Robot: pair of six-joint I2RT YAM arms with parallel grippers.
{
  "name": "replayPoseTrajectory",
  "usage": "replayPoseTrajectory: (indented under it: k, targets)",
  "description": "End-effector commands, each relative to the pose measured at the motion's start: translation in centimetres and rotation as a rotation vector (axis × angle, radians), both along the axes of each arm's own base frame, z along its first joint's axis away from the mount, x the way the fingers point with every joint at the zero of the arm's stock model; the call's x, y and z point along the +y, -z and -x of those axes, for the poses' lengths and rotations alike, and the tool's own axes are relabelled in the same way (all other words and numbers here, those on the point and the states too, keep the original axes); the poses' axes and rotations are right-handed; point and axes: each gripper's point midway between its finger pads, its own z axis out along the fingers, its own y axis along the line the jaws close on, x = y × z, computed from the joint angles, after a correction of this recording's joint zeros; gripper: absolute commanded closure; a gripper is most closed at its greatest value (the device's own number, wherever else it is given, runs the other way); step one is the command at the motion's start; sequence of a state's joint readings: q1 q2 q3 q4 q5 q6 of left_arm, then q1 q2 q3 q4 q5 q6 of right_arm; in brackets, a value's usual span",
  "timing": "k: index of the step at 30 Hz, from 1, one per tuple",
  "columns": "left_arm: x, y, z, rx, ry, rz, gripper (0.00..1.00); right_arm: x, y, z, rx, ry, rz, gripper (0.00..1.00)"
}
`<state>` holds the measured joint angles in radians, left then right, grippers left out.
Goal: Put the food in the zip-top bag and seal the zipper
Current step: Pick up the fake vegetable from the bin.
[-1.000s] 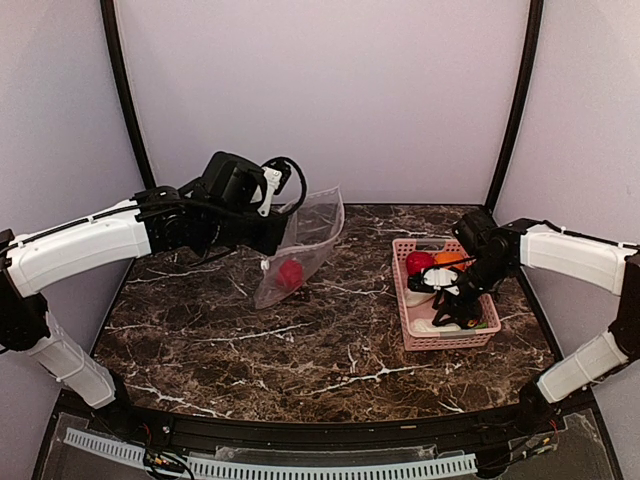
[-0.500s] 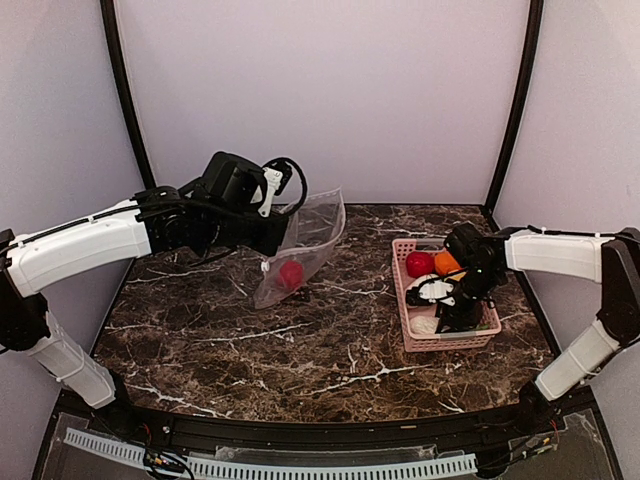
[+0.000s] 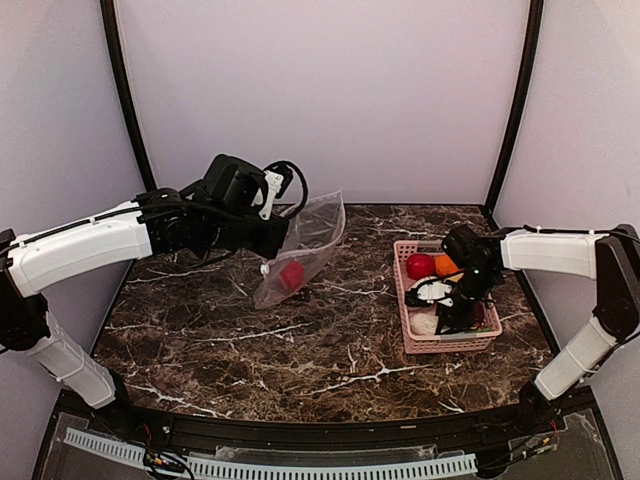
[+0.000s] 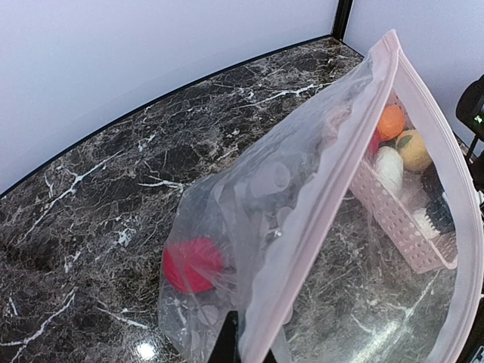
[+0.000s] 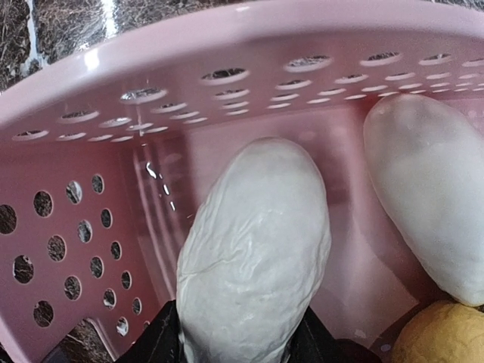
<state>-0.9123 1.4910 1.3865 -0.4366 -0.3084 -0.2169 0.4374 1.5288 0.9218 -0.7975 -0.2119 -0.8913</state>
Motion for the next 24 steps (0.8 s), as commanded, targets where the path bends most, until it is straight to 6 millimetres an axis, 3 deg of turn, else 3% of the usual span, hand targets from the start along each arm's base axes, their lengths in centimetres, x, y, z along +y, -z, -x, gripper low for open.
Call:
replayPoseTrajectory:
  k: [1,15,20,24]
  targets:
    - [0.3,0.4,0.1,0.01,-0.003,0.001,0.99,0.7,-1.5,-0.5,-0.003,0.015,-0.032,0.66]
    - [0.3,0.3,-0.1,0.002,-0.003,0.006,0.99,4.7,-11.6,-1.0,-0.05,0.018,-0.295,0.74]
    - [-0.3,0.2,0.0,0.011,0.007,0.037,0.99,7.4,-17.7,-1.5,-0.074,0.0,-0.479,0.77]
    - [-0.8,0.0,-0.1,0.013,0.013,0.06,0.99,9.6,-23.7,-1.7,-0.094,-0.031,-0.661,0.8]
